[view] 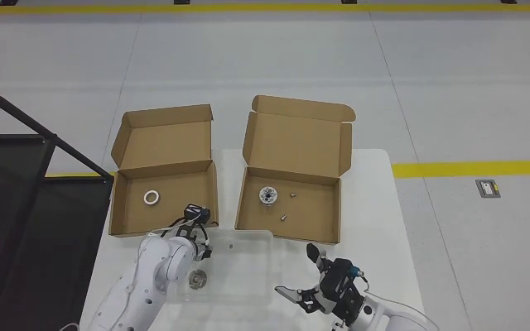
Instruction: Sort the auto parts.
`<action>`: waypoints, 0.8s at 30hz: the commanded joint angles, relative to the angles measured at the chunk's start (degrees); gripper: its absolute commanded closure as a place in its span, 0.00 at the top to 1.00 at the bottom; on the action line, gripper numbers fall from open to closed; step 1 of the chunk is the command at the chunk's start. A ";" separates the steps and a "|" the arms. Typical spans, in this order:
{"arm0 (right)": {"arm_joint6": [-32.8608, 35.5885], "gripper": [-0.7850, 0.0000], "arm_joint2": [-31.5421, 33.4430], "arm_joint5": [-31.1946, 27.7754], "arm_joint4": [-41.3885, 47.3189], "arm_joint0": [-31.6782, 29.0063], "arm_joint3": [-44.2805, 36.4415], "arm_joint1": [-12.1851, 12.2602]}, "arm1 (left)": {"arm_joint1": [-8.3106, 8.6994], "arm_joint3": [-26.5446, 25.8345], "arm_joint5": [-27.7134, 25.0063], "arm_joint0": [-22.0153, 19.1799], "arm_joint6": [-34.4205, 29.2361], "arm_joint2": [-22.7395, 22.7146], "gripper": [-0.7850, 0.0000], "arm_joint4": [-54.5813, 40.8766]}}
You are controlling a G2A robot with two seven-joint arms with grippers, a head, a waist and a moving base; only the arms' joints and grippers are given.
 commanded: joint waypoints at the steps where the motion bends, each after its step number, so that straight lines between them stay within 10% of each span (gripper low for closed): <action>1: 0.00 1.00 0.00 0.00 0.00 0.00 0.00 0.00 | -0.14 0.58 -0.60 -0.41 0.38 0.29 0.52 0.06; 9: 0.00 1.00 0.00 0.00 0.00 0.00 0.00 0.00 | -0.69 2.55 -1.22 -1.51 0.95 1.22 0.48 0.64; 19: 0.00 1.00 0.00 0.00 0.00 0.00 0.00 0.00 | -0.91 1.79 -2.47 -0.95 0.37 1.13 0.03 1.13; 24: 0.00 1.00 0.00 0.00 0.00 0.00 0.00 0.00 | -0.78 0.16 -3.33 0.16 0.08 0.26 0.00 1.14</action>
